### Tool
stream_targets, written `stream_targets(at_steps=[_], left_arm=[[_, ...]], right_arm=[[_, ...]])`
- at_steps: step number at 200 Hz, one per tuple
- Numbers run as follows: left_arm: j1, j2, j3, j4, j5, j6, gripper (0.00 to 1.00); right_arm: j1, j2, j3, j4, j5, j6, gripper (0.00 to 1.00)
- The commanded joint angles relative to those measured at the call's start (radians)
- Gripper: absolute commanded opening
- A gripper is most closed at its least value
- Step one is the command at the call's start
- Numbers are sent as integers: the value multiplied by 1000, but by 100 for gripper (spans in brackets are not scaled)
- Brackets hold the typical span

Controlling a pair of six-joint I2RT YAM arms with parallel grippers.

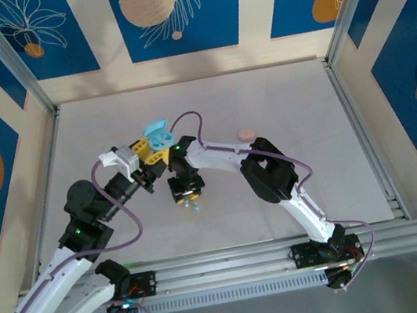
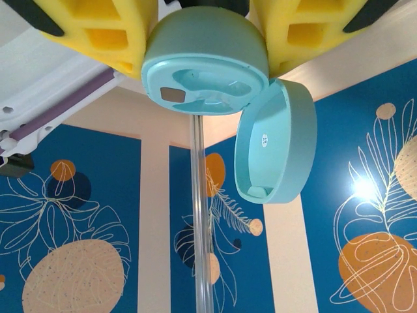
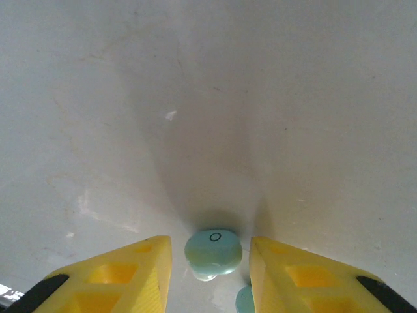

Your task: Insert wireless bluetooth earbuds into charging case

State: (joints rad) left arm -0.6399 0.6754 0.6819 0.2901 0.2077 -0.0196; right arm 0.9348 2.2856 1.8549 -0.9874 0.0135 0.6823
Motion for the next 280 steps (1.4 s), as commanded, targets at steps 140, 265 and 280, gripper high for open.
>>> stream_targets(at_steps=[140, 265, 280], left_arm=[[-7, -4, 31, 18, 2, -8, 24], [-6, -7, 26, 19, 1, -8, 24], [-6, -8, 25, 19, 1, -8, 24]], right_arm=[[38, 103, 147, -97, 22, -68, 31], [80, 158, 239, -195, 148, -92, 27], [81, 157, 238, -192, 148, -94, 24]])
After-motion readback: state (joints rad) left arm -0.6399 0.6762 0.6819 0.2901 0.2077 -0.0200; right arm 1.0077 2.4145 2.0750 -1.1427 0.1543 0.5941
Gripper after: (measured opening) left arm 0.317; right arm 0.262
